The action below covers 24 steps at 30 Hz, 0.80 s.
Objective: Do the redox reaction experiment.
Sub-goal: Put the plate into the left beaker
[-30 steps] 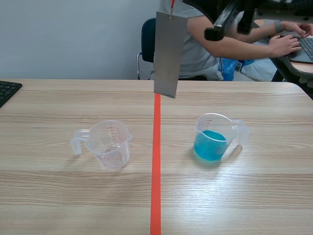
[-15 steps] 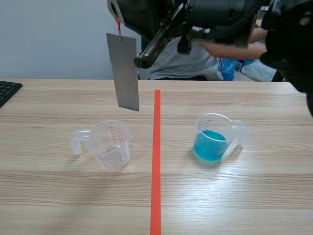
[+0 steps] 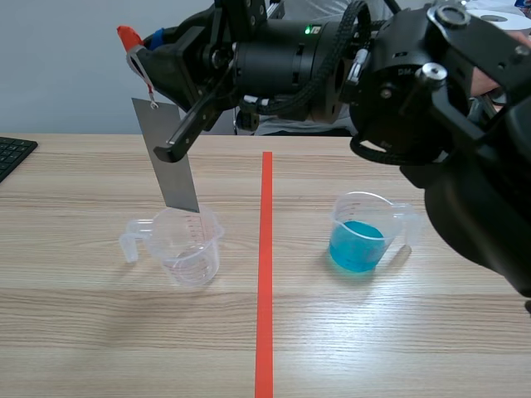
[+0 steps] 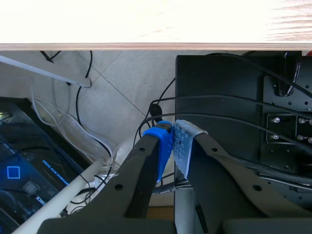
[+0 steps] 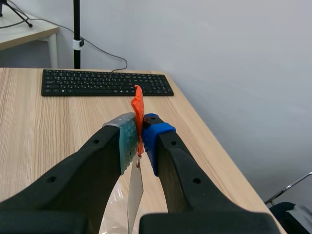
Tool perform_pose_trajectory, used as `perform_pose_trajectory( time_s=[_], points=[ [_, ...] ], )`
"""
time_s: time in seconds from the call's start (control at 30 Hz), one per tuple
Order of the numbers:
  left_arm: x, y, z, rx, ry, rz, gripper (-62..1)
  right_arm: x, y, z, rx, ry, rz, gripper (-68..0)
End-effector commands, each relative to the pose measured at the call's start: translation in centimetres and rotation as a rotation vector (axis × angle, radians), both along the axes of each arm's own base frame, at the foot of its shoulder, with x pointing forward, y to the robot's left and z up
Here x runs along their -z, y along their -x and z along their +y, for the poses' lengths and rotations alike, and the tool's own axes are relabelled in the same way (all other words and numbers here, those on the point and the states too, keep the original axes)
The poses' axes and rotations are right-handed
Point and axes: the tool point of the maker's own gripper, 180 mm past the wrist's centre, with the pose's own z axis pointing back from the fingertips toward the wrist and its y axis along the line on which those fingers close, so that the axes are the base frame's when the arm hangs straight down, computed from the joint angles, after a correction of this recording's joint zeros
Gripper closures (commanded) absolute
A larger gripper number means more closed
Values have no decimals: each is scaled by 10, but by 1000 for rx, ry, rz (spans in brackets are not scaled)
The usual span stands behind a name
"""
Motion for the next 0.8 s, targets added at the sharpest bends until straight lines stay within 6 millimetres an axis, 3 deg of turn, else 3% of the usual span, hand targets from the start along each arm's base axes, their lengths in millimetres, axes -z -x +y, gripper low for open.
perform_pose_trajectory(
  time_s=[0.0,0.33,0.77],
  points=[
    [-2,1,-2,0,7,-5,-36,-12,-1,4,-10,-25,-32,-17],
    [-2,1,-2,0,6,-5,-36,-4,1,11,-12,-14,-25,-17],
    [-2,1,-2,0,6,-5,-36,31,-18,3,27,8,17,-17]
  ],
)
